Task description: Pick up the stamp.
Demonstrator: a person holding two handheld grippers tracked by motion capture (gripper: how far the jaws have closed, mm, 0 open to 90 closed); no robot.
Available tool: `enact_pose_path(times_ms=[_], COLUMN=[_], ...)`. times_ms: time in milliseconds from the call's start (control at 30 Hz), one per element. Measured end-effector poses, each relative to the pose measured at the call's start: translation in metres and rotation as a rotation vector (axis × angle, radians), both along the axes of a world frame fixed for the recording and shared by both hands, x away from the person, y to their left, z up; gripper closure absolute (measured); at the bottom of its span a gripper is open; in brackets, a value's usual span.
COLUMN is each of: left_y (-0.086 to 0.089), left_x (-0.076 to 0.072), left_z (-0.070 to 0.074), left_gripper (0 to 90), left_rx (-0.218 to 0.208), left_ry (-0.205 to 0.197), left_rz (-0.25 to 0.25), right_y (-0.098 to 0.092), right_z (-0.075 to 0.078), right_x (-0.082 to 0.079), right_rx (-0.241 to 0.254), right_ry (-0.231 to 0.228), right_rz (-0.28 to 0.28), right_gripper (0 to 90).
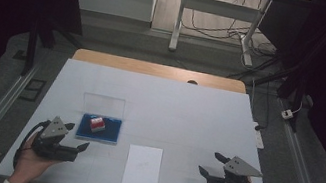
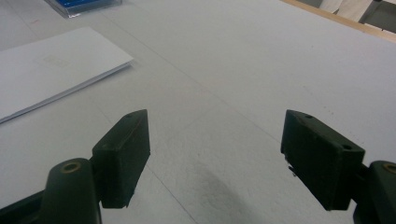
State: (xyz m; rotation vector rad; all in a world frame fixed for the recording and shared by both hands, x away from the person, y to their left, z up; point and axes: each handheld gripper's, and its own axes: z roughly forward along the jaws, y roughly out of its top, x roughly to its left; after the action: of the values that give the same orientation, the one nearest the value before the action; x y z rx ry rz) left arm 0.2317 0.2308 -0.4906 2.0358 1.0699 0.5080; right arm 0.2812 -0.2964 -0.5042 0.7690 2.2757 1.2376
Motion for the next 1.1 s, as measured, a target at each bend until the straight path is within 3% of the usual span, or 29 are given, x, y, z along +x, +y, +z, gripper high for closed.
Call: enact_pose_path(times_ms=[233,467,567,667,967,1100], left_y=[0.001,-0.006,-0.011,-0.015,-0.021,-0.021], left_x=[0.013,0.033,0.047,0.057,0.083,0.086], left_z=[0.005,0.011,0.015,0.016,0.014,0.011], left_gripper=[17.4,18.5,20.1,20.9,23.2,26.9], left_rx=[0.006,0.031,0.072,0.081,0.114,0.132], left_ry=[0.018,0.042,0.046,0.052,0.078,0.092], left_rz=[-0.016,-0.070,-0.096,-0.113,-0.124,-0.125], right_y=[-0.001,0.002,0.002,0.001,0.002,0.002], right_z=[-0.001,-0.002,-0.003,-0.004,-0.006,-0.007], right_x=[-0.001,0.000,0.000,0.000,0.001,0.001], right_rx=[-0.005,-0.014,-0.014,-0.016,-0.027,-0.030], right_ry=[0.003,0.011,0.013,0.019,0.024,0.031], right_rz=[-0.001,0.002,0.005,0.004,0.003,0.003], right_gripper=[23.4,23.5,23.4,23.5,23.5,23.5])
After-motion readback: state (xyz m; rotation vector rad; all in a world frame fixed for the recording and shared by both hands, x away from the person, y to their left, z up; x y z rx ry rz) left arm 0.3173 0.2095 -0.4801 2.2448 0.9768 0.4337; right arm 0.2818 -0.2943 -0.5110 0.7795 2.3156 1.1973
